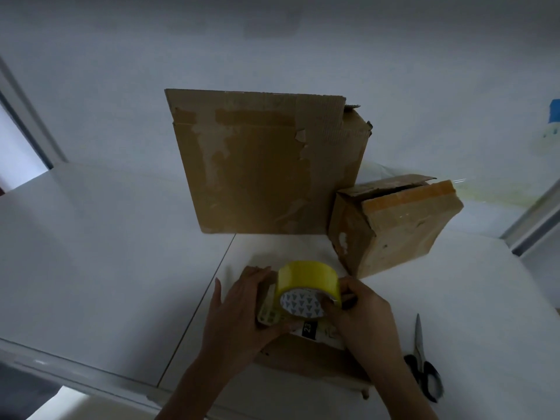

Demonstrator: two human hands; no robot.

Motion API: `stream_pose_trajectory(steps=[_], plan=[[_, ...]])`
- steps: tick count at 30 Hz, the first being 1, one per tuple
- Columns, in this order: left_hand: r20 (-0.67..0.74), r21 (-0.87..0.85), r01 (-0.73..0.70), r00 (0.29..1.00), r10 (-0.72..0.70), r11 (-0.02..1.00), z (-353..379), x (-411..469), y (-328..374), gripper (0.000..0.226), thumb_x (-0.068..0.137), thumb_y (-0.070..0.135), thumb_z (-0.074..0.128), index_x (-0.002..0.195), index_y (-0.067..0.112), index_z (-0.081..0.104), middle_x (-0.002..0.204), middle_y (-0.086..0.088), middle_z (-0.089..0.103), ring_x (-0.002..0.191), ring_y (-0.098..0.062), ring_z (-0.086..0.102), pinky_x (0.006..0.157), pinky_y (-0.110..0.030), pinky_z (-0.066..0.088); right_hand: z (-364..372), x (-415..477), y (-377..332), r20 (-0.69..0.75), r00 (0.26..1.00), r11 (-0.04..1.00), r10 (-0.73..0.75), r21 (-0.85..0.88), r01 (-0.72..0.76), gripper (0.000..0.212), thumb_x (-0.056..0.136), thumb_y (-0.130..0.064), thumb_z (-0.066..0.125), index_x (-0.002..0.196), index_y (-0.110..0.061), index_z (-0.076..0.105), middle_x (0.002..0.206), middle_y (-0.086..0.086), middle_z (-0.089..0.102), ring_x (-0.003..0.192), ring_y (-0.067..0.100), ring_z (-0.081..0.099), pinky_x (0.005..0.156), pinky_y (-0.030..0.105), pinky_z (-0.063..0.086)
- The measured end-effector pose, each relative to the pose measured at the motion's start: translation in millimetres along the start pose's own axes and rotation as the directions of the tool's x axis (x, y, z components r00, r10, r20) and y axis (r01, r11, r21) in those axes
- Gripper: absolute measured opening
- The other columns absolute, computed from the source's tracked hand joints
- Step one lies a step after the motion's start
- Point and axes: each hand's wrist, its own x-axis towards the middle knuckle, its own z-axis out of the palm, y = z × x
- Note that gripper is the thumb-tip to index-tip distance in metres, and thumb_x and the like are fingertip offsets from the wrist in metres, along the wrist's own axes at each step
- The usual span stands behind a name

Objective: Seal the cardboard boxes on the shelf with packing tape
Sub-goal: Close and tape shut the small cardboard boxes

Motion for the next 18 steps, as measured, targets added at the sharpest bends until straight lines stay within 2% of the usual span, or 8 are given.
stream_pose_trajectory(steps=[5,7,10,13,16,18], plan=[[-0.015,0.028,0.001,1.0,-0.001,1.0,1.3,0.7,-0.2,0.093,0.07,0.096,0.038,0.14,0.036,0.037,0.146,0.017,0.046,0.134,-0.006,0.046,0.121,-0.057,0.006,-15.3,1.5,-7.6,-0.013,1.0,0.998,-0.021,-0.062,0.021,0.027,0.073,-0.024,0.08,0.088,-0.034,0.06,0.086,-0.012,0.057,0.082,0.014,0.055,0.066,0.027,0.042],[0.004,0.026,0.015,1.0,-0.015,1.0,1.6,1.0,-0.7,0.097,0.068,0.097,0.038,0.142,0.034,0.038,0.147,0.018,0.045,0.135,-0.006,0.045,0.121,-0.058,0.004,-14.4,2.0,-8.6,-0.089,0.99,0.989,-0.11,-0.114,0.099,0.034,0.065,-0.014,0.083,0.092,-0.026,0.066,0.097,-0.005,0.06,0.091,0.021,0.055,0.07,0.029,0.041],[-0.003,0.029,0.024,1.0,-0.024,0.999,0.5,0.6,0.9,0.104,0.067,0.098,0.034,0.145,0.03,0.039,0.148,0.015,0.045,0.135,-0.005,0.043,0.121,-0.057,0.001,-26.7,1.0,-6.9,-0.274,0.956,0.992,-0.106,-0.091,0.084,0.043,0.059,0.006,0.075,0.094,-0.018,0.071,0.103,0.002,0.066,0.093,0.024,0.056,0.071,0.029,0.039],[0.01,0.033,0.032,0.999,-0.032,0.999,-2.1,0.4,4.2,0.107,0.066,0.099,0.028,0.147,0.03,0.034,0.148,0.017,0.043,0.137,0.0,0.036,0.12,-0.053,-0.005,-58.4,0.3,7.3,-0.415,0.903,0.991,-0.116,-0.105,0.079,0.043,0.067,0.006,0.064,0.097,-0.023,0.073,0.101,-0.002,0.067,0.094,0.021,0.056,0.073,0.028,0.038],[0.017,0.048,0.03,0.999,-0.031,0.998,-1.4,0.8,3.8,0.103,0.067,0.098,0.03,0.147,0.032,0.033,0.147,0.016,0.045,0.137,-0.005,0.041,0.121,-0.055,-0.004,-65.3,-1.9,19.1,-0.348,0.937,0.999,-0.04,0.014,0.048,0.041,0.076,0.006,0.066,0.1,-0.026,0.07,0.094,-0.006,0.068,0.09,0.019,0.062,0.075,0.027,0.048],[0.017,0.07,0.021,1.0,-0.022,0.997,0.5,-0.1,2.7,0.102,0.069,0.097,0.032,0.146,0.031,0.034,0.146,0.015,0.046,0.136,-0.006,0.043,0.12,-0.057,-0.005,-59.9,-5.7,22.6,-0.319,0.947,0.996,-0.024,0.073,0.049,0.042,0.081,0.006,0.063,0.1,-0.031,0.065,0.089,-0.01,0.066,0.083,0.015,0.06,0.068,0.016,0.043]])
